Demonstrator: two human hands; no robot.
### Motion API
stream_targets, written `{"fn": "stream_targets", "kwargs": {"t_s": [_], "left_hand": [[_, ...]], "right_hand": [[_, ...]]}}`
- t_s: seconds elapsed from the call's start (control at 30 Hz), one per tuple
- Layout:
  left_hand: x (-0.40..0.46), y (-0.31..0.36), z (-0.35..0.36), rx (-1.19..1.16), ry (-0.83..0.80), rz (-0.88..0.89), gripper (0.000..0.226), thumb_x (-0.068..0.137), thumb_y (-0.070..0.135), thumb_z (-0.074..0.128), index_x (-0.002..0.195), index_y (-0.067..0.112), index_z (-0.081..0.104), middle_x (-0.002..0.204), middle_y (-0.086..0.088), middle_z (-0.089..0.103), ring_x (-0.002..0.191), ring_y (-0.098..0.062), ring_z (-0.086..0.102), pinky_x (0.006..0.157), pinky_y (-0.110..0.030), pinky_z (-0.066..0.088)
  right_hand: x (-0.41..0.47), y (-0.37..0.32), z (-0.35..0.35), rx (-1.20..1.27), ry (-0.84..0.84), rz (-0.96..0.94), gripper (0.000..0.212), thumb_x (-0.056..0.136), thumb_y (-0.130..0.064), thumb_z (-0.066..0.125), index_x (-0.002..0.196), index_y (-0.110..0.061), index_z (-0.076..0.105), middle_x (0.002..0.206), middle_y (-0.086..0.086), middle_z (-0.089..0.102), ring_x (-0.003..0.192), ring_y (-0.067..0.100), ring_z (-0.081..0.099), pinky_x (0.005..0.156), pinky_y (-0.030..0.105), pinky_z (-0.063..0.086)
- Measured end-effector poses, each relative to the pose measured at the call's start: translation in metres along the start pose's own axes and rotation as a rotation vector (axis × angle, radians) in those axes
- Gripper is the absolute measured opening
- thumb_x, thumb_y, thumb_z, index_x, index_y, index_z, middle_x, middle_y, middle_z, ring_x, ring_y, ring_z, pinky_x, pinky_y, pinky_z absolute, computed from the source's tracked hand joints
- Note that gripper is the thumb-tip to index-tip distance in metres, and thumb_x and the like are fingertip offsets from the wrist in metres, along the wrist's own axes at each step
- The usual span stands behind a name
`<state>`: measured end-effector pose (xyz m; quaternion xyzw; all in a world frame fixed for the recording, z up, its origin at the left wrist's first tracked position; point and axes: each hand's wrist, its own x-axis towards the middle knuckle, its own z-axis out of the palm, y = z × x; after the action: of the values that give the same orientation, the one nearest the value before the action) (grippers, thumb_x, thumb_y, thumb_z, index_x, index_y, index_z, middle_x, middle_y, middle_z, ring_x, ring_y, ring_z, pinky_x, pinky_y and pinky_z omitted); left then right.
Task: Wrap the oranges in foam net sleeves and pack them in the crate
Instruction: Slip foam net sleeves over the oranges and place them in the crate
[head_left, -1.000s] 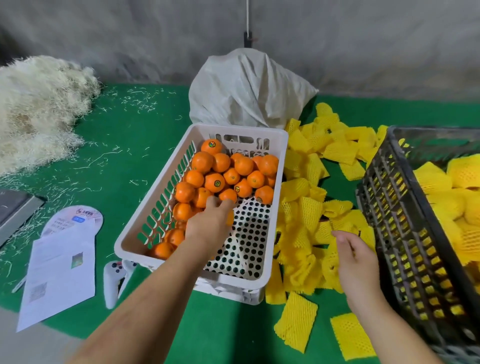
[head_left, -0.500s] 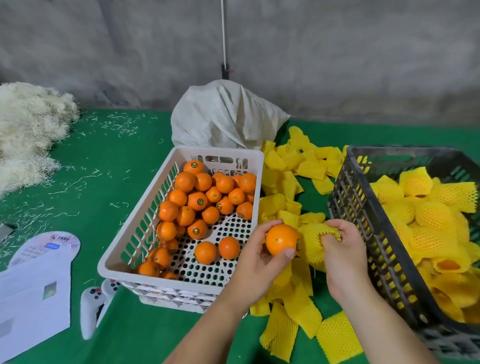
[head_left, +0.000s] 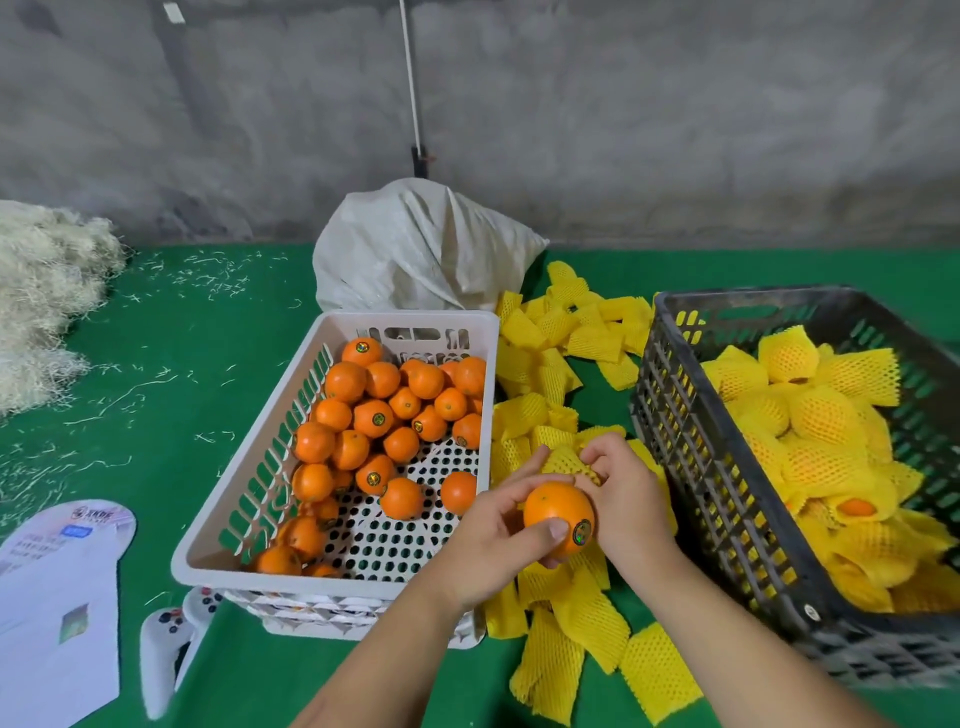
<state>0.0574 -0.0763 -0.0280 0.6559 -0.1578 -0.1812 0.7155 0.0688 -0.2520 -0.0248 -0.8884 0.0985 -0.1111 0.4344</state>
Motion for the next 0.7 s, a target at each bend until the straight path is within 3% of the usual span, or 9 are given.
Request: {"fn": "stream_targets", "kwargs": {"t_s": [0.07, 0.13, 0.23, 0.4, 0.57, 0.7], "left_hand": [[0.001, -0.003, 0.004, -0.03, 0.063, -0.013, 0.052, 0.084, 0.043, 0.082, 0.133, 0.034, 0.07, 0.155, 0.004, 0.051, 0.123, -0.021, 0.068, 0.081, -0.041, 0.064], [0.001, -0.005, 0.006, -0.036, 0.146, -0.01, 0.057, 0.083, 0.049, 0.084, 0.136, 0.034, 0.067, 0.135, -0.005, 0.064, 0.112, -0.028, 0.072, 0.082, -0.039, 0.063], [0.003, -0.007, 0.006, 0.046, 0.212, 0.031, 0.061, 0.084, 0.052, 0.085, 0.137, 0.037, 0.059, 0.128, -0.001, 0.062, 0.106, -0.027, 0.071, 0.085, -0.039, 0.062], [0.003, -0.009, 0.006, 0.07, 0.206, 0.06, 0.081, 0.09, 0.052, 0.079, 0.152, 0.05, 0.028, 0.133, 0.005, 0.054, 0.111, -0.026, 0.068, 0.094, -0.046, 0.061], [0.005, -0.01, 0.003, 0.084, 0.232, 0.05, 0.082, 0.078, 0.056, 0.089, 0.146, 0.05, 0.042, 0.145, -0.01, 0.046, 0.123, -0.031, 0.062, 0.101, -0.053, 0.057], [0.005, -0.012, 0.002, 0.022, 0.294, 0.109, 0.066, 0.082, 0.039, 0.089, 0.137, 0.042, 0.052, 0.123, -0.008, 0.064, 0.105, -0.028, 0.07, 0.094, -0.054, 0.061]], "right_hand": [[0.001, -0.003, -0.005, 0.124, -0.048, 0.029, 0.017, 0.092, -0.013, 0.073, 0.094, -0.024, 0.06, 0.084, -0.005, 0.061, 0.085, 0.021, 0.061, 0.07, 0.038, 0.053], [0.0, -0.003, -0.011, 0.21, -0.07, 0.031, 0.01, 0.092, -0.017, 0.073, 0.093, -0.022, 0.064, 0.085, 0.002, 0.064, 0.083, 0.023, 0.061, 0.07, 0.043, 0.053], [-0.006, -0.003, -0.019, 0.281, -0.079, 0.012, 0.007, 0.093, -0.023, 0.073, 0.092, -0.023, 0.067, 0.091, 0.001, 0.067, 0.085, 0.02, 0.062, 0.07, 0.037, 0.051], [-0.021, -0.012, -0.018, 0.417, -0.068, 0.005, 0.014, 0.094, -0.015, 0.071, 0.097, -0.028, 0.069, 0.091, -0.017, 0.071, 0.088, 0.004, 0.068, 0.078, 0.029, 0.058], [-0.033, -0.02, -0.011, 0.387, -0.052, -0.02, 0.015, 0.097, -0.016, 0.067, 0.102, -0.03, 0.069, 0.091, -0.015, 0.072, 0.088, 0.005, 0.069, 0.077, 0.037, 0.059], [-0.038, -0.022, -0.013, 0.294, -0.047, -0.137, 0.019, 0.097, -0.012, 0.067, 0.11, -0.026, 0.07, 0.107, -0.013, 0.068, 0.103, 0.005, 0.065, 0.087, 0.035, 0.058]]}}
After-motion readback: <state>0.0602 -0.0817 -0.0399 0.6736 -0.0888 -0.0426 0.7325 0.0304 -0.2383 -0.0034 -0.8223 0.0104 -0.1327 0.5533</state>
